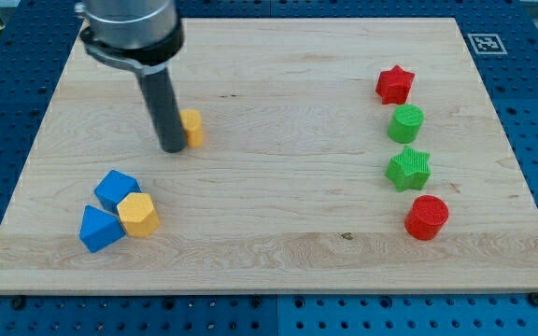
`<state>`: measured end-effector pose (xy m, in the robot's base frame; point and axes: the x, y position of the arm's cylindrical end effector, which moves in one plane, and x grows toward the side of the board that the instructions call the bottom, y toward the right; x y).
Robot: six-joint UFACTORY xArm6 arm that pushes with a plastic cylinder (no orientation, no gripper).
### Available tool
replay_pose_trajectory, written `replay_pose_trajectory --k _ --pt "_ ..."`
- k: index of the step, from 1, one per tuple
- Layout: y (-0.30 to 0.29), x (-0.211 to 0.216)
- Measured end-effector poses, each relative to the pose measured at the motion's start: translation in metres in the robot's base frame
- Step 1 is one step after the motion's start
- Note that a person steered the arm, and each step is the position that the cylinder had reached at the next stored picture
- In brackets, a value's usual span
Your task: Move the yellow hexagon into the yellow heart
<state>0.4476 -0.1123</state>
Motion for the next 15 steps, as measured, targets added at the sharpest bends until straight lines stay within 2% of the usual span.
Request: replay_pose_trajectory --k 2,3,5,6,7,9,12,13,15 --pt "0.013 -0.005" --pt "0.017 0.011" --pt "0.113 0.063" --pt "0.130 0.112" --pt "0.119 0.171" --pt "0.110 0.171" --pt "0.040 0.171" --pt "0.000 0.171" --pt "-0.030 0.170"
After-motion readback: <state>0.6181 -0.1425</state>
